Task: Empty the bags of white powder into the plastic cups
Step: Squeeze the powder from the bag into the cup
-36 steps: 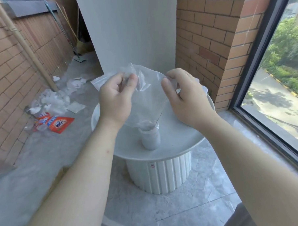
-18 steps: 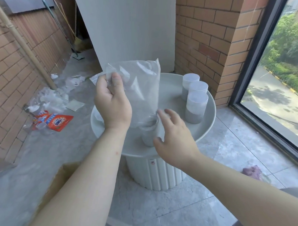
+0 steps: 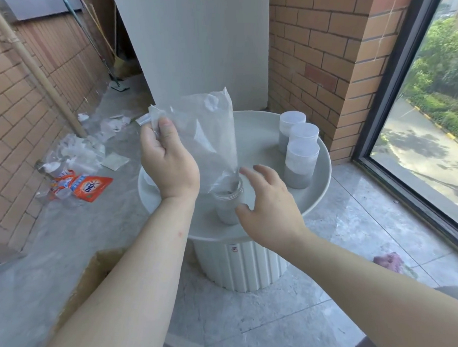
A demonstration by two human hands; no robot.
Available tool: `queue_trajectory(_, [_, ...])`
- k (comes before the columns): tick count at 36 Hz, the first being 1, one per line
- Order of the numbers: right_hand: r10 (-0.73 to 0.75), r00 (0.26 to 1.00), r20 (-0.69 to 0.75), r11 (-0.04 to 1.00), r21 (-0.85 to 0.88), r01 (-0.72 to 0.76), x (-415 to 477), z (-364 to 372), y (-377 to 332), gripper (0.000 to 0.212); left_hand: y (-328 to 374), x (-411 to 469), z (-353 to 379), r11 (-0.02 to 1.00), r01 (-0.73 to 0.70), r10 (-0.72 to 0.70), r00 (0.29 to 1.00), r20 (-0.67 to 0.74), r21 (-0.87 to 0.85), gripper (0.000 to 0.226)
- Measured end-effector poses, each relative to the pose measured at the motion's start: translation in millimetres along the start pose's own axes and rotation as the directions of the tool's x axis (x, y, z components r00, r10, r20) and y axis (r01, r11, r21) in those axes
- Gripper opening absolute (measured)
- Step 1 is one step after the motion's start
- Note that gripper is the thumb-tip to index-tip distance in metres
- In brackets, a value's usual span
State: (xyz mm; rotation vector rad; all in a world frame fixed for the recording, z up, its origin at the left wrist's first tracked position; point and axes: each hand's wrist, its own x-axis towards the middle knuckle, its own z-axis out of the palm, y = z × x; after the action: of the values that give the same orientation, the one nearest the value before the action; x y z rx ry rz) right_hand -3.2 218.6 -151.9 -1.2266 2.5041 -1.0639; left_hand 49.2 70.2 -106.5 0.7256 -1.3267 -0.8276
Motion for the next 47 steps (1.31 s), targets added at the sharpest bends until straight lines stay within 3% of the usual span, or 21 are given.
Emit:
queue_trajectory(7, [0.021,1.000,0.015,1.000,-0.011,-0.021,0,1,-4,0.077,-2,1,2,0.999,0.032,-0.033,0.999,-0.021,-0.038,0.033])
queue_trajectory(21, [-0.014,0.995,0.095,0.980,-0.198,0.033,-3,0,-9,0.079,-4,0,2,0.998,0.043,-0.045,0.998,-0.053,-0.041,0.031])
queue_trajectory(43, [-0.040,0.995,0.092,0.971,-0.233,0.060,-3,-1,-11,0.078,-3,-1,3,0.998,0.050,-0.052,0.997,-0.051,-0.036,0.034])
queue_trajectory(47, [-0.028,0.996,0.083,0.968,-0.248,0.048,-3,-1,-10,0.086,-3,-2,3,0.999,0.039,-0.041,0.998,-0.047,-0.036,0.034])
